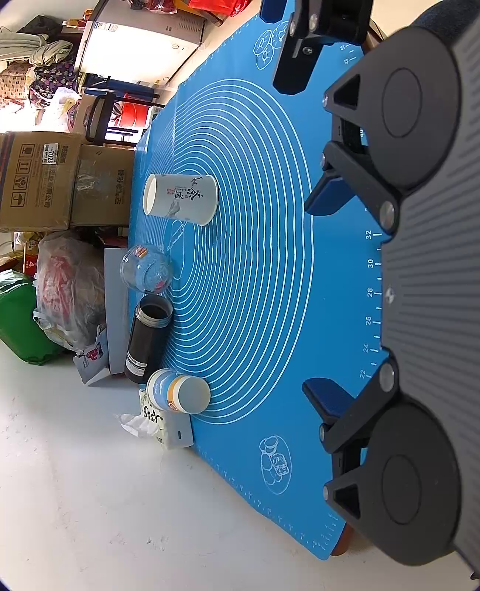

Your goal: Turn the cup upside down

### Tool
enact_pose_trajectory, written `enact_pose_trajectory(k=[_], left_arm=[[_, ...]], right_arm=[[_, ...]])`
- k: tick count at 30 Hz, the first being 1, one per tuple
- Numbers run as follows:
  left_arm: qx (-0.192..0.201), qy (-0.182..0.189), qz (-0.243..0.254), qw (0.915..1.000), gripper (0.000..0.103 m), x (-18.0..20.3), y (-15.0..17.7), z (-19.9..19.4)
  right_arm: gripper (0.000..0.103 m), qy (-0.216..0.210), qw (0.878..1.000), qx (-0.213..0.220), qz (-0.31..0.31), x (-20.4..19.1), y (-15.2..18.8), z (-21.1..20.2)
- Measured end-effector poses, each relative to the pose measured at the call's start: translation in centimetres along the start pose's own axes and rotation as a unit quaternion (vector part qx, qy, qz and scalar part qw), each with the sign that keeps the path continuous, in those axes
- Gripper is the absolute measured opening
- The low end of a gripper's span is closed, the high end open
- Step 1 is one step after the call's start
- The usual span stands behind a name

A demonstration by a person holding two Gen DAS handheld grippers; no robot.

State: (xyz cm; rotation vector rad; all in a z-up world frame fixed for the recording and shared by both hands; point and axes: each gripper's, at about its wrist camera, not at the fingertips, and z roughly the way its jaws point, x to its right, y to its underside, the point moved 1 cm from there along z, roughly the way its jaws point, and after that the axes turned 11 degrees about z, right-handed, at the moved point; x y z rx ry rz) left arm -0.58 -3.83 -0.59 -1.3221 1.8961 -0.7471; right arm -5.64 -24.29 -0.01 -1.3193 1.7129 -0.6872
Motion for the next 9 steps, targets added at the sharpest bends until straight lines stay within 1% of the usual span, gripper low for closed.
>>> enact_pose_trajectory(k=[9], left_arm=[[-0.002,0.002,-0.002,1.0000,0.094,-0.15,0.02,0.12]], right_arm=[[0.103,0.001,1.000,0.000,-0.001,-0.14,0.04,0.03]])
